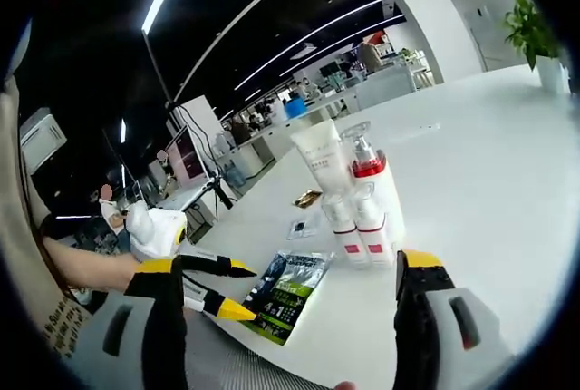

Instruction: Arrange the skincare products in the storage area until every visible bottle or jar stands upright without overlapping.

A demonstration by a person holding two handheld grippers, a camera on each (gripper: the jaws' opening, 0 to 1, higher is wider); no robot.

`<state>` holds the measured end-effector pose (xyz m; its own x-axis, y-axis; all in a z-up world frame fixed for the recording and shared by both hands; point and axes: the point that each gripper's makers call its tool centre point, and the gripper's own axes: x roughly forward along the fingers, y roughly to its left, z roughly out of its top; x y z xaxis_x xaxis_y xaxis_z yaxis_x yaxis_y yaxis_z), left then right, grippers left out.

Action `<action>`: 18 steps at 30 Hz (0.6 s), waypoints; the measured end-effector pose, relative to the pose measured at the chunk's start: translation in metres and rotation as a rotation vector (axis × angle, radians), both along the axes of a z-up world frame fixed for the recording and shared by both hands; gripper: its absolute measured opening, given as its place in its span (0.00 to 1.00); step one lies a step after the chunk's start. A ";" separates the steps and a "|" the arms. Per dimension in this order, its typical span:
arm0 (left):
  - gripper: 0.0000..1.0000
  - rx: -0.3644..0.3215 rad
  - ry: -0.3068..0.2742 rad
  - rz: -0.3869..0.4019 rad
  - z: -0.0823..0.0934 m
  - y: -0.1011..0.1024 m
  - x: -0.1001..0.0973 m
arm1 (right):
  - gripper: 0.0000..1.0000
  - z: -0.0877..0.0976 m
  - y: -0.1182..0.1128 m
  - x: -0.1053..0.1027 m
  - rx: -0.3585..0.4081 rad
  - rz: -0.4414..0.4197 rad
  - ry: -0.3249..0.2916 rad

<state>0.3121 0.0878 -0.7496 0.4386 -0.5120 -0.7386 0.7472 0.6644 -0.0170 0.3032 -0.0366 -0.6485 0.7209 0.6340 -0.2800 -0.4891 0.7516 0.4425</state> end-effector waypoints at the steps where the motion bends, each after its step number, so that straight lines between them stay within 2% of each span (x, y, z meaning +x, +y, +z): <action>1: 0.57 -0.001 -0.017 -0.012 0.000 -0.005 0.003 | 0.97 0.000 0.000 0.000 -0.001 0.000 0.000; 4: 0.66 0.015 -0.007 -0.036 -0.003 -0.012 0.004 | 0.97 0.000 0.000 0.000 -0.003 0.001 0.002; 5: 0.68 0.040 -0.001 -0.038 -0.009 -0.013 0.007 | 0.97 -0.001 0.000 0.000 -0.004 0.001 0.002; 9: 0.69 0.053 0.044 -0.034 -0.020 -0.014 0.007 | 0.97 -0.001 0.000 0.000 -0.006 0.000 0.003; 15: 0.73 0.109 0.101 -0.033 -0.035 -0.006 0.008 | 0.97 -0.002 0.000 0.000 -0.007 -0.003 0.006; 18: 0.75 0.105 0.095 -0.037 -0.035 -0.007 0.012 | 0.97 -0.002 0.000 0.001 -0.007 -0.004 0.008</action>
<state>0.3243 0.0808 -0.7845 0.3469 -0.4438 -0.8263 0.7694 0.6385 -0.0199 0.3037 -0.0366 -0.6502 0.7209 0.6293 -0.2903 -0.4826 0.7565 0.4414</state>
